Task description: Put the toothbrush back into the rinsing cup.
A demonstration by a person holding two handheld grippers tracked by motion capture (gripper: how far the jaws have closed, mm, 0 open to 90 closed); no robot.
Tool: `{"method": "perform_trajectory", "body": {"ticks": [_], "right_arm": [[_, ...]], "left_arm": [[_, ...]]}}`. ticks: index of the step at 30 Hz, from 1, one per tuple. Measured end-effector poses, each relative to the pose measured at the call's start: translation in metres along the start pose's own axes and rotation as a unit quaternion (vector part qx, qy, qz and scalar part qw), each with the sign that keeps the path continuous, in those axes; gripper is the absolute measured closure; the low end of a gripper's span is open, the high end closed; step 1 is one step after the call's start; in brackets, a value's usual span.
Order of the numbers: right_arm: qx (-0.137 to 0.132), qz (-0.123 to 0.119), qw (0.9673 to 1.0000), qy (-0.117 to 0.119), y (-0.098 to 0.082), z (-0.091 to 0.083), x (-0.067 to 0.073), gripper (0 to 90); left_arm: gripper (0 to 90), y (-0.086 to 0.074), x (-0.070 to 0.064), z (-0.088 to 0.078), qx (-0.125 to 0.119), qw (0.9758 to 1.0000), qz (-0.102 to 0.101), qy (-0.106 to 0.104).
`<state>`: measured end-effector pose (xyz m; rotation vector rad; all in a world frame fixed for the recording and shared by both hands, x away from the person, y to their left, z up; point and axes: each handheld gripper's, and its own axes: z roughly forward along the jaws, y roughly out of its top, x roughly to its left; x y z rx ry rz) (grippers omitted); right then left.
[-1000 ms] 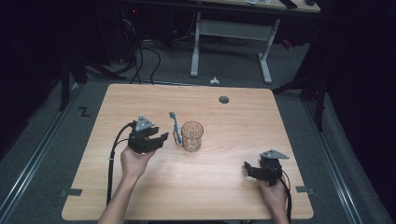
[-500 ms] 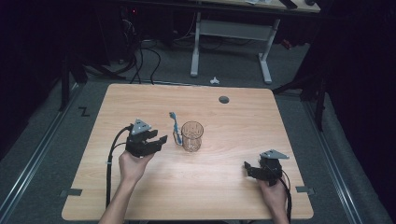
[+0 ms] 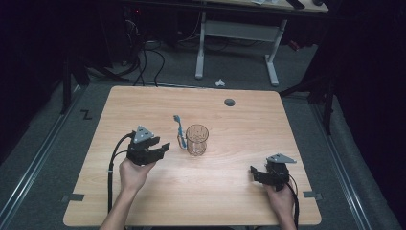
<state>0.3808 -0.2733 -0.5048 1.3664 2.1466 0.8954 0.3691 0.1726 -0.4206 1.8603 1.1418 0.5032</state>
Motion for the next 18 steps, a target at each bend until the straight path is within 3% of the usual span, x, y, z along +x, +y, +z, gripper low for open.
{"method": "perform_trajectory", "body": {"ticks": [18], "right_arm": [[0.000, 0.001, 1.0000, 0.000, 0.000, 0.000, 0.000, 22.1]], "left_arm": [[52.4, -0.016, 0.002, -0.012, -0.005, 0.9999, -0.003, 0.011]]}}
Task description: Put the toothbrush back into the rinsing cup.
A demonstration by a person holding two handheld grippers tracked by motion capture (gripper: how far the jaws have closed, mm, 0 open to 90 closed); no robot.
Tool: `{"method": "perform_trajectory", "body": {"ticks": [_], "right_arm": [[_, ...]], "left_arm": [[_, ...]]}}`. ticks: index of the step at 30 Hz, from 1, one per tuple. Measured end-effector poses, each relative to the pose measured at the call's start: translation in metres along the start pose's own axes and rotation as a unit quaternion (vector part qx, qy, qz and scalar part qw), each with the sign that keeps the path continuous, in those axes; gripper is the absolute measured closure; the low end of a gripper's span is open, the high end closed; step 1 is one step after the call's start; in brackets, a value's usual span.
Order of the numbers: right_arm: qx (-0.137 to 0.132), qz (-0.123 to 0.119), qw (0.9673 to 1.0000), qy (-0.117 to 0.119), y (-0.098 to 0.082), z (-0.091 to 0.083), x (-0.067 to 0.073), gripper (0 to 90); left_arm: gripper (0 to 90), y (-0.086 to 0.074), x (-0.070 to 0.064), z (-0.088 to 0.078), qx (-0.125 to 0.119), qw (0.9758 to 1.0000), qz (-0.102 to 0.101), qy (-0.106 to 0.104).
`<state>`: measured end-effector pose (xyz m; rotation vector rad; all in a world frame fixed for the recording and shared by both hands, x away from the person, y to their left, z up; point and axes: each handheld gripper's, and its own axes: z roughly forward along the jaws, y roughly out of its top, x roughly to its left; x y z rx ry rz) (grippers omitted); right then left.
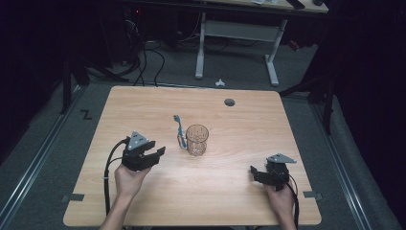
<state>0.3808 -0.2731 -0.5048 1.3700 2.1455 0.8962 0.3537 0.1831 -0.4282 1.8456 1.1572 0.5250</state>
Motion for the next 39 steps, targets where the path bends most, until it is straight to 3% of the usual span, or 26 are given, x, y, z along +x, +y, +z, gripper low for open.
{"method": "perform_trajectory", "body": {"ticks": [24, 39], "right_arm": [[0.000, 0.000, 1.0000, 0.000, 0.000, 0.000, 0.000, 22.1], [0.000, 0.000, 1.0000, 0.000, 0.000, 0.000, 0.000, 22.1]], "left_arm": [[51.9, -0.021, 0.002, -0.002, -0.004, 0.9999, -0.014, 0.006], [51.9, -0.034, 0.009, 0.004, 0.011, 0.9994, -0.031, 0.012]]}}
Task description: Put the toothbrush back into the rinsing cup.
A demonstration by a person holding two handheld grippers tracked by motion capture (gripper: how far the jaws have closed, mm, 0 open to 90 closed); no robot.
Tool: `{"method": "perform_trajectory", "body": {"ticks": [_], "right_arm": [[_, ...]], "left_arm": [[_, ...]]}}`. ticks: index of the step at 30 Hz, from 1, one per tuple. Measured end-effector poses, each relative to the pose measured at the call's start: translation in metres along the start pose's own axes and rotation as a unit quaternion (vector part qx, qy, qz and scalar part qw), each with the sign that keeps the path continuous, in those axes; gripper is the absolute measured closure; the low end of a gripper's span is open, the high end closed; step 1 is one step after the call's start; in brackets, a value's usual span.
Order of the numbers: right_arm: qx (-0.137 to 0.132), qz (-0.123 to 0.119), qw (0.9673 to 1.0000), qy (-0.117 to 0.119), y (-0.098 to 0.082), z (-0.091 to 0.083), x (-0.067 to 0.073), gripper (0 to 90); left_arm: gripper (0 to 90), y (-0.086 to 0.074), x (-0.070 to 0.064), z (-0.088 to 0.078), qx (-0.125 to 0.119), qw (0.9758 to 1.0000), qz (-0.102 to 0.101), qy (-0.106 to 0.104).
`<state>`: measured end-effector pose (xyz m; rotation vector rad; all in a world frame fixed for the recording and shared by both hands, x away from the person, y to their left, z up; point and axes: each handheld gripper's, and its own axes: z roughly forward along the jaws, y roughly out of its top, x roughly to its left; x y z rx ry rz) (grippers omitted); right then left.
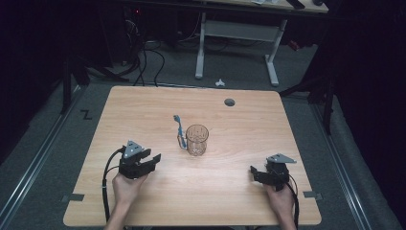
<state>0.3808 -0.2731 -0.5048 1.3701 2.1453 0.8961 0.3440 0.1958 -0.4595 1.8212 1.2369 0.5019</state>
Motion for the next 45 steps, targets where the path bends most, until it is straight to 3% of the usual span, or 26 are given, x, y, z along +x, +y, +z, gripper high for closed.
{"method": "perform_trajectory", "body": {"ticks": [30, 45], "right_arm": [[0.000, 0.000, 1.0000, 0.000, 0.000, 0.000, 0.000, 22.1], [0.000, 0.000, 1.0000, 0.000, 0.000, 0.000, 0.000, 22.1]], "left_arm": [[50.6, -0.020, 0.012, 0.014, 0.030, 0.9991, -0.020, 0.024], [49.9, -0.025, 0.016, 0.023, 0.040, 0.9980, -0.015, 0.047]]}}
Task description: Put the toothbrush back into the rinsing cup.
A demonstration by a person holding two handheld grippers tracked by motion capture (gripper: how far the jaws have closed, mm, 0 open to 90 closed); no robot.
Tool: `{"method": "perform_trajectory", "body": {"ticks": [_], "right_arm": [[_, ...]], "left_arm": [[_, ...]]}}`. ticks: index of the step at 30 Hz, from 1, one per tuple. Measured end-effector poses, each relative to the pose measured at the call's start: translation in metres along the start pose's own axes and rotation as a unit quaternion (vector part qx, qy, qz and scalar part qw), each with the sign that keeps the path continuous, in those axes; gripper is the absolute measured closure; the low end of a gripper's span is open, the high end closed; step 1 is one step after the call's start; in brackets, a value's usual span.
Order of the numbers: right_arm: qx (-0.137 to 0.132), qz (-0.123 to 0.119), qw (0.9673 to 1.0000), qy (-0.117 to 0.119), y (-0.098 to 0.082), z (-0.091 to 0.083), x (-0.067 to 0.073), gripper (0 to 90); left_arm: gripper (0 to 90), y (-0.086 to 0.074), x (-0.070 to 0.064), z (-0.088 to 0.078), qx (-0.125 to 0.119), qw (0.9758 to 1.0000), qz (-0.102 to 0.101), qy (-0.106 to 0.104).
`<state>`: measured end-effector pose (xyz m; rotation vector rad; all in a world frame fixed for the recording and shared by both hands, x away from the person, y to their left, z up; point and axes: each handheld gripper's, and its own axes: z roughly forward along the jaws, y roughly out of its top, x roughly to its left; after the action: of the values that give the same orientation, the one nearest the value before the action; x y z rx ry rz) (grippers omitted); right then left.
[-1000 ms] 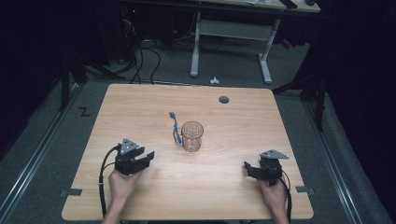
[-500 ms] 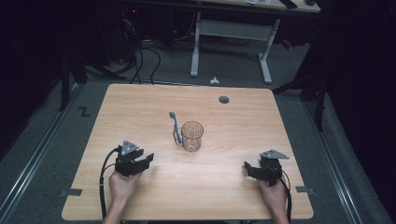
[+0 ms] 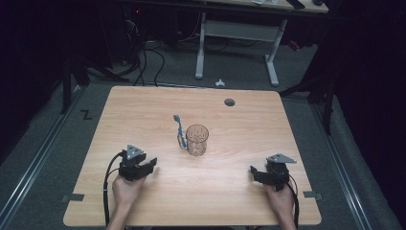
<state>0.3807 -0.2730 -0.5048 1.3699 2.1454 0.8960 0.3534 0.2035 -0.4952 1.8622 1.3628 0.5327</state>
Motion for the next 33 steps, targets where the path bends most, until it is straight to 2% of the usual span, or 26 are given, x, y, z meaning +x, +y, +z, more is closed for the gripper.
{"method": "perform_trajectory", "body": {"ticks": [17, 23, 29, 33], "right_arm": [[0.000, 0.000, 1.0000, 0.000, 0.000, 0.000, 0.000, 22.1], [0.000, 0.000, 1.0000, 0.000, 0.000, 0.000, 0.000, 22.1], [0.000, 0.000, 1.0000, 0.000, 0.000, 0.000, 0.000, 22.1], [0.000, 0.000, 1.0000, 0.000, 0.000, 0.000, 0.000, 22.1]], "left_arm": [[49.9, -0.004, -0.004, 0.010, 0.007, 0.9996, 0.013, 0.024], [49.8, -0.004, -0.005, 0.013, 0.007, 0.9995, 0.016, 0.027], [49.7, -0.005, -0.008, 0.016, 0.012, 0.9988, 0.030, 0.036], [49.4, -0.005, -0.008, 0.017, 0.011, 0.9989, 0.029, 0.036]]}}
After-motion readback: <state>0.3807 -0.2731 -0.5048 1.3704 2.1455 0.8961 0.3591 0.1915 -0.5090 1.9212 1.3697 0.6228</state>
